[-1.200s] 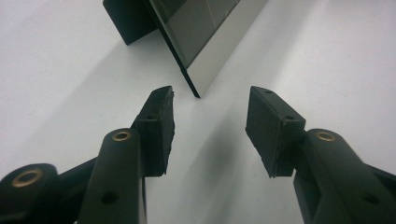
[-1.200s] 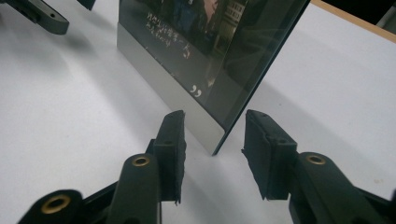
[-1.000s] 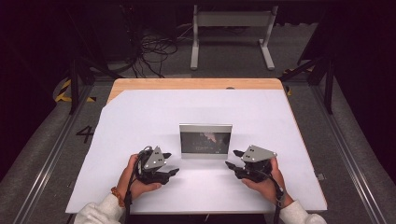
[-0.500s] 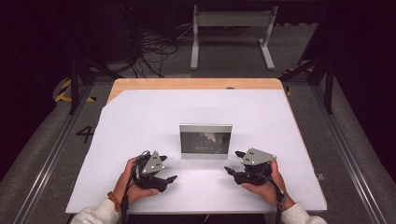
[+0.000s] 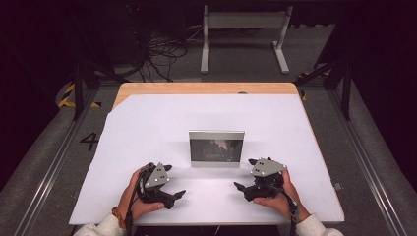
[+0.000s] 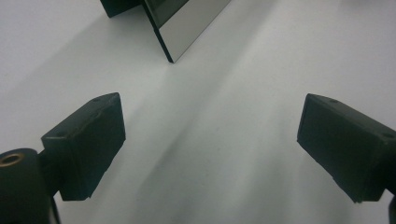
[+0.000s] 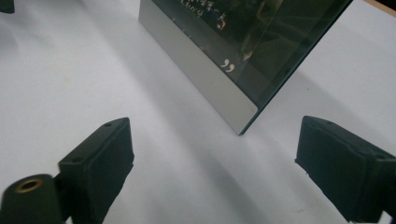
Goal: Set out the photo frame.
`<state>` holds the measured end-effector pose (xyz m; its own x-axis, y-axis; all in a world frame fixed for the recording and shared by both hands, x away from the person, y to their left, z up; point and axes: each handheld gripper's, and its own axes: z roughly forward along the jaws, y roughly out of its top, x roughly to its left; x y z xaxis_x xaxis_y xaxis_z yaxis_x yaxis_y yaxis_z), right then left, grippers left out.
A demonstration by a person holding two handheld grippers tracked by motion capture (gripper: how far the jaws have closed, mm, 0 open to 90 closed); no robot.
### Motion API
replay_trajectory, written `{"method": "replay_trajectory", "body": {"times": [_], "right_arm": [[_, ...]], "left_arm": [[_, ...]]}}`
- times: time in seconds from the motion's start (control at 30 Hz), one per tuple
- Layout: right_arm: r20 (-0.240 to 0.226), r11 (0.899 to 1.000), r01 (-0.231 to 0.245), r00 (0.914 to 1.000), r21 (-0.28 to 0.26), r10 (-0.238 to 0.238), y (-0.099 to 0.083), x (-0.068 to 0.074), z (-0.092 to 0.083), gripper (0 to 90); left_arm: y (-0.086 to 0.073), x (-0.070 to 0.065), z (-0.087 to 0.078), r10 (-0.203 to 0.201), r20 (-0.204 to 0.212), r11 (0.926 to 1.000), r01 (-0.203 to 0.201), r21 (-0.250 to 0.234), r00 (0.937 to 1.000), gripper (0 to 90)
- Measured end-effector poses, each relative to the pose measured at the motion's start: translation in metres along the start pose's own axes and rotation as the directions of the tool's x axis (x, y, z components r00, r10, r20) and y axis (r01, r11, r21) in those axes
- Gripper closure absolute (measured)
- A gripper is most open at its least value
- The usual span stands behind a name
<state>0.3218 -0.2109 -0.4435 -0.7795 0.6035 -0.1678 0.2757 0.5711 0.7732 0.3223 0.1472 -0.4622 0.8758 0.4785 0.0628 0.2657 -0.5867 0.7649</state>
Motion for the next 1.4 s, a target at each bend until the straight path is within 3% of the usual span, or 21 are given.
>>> {"method": "replay_trajectory", "body": {"times": [0.43,0.67,0.97,1.4], "right_arm": [[0.000,0.998,0.052,0.9987,0.024,-0.052,-0.012,0.009,-0.007,8.1],[0.000,1.000,0.028,0.9996,0.008,-0.028,-0.014,0.007,-0.007,7.7],[0.019,0.999,0.050,0.9985,0.011,-0.051,-0.014,0.008,-0.008,8.3],[0.003,0.997,0.067,0.9978,0.024,-0.067,-0.015,0.011,-0.003,9.1]], "left_arm": [[-0.009,-0.004,-0.004,0.011,0.014,0.9994,-0.012,0.031,0.9998,7.7],[-0.008,-0.004,-0.003,0.015,0.004,0.9994,-0.015,0.032,0.9999,7.3],[-0.009,-0.004,-0.005,0.015,-0.013,0.9995,-0.015,0.026,0.9998,6.8],[-0.009,-0.002,-0.003,0.011,-0.015,0.9992,-0.011,0.038,0.9998,6.8]]}}
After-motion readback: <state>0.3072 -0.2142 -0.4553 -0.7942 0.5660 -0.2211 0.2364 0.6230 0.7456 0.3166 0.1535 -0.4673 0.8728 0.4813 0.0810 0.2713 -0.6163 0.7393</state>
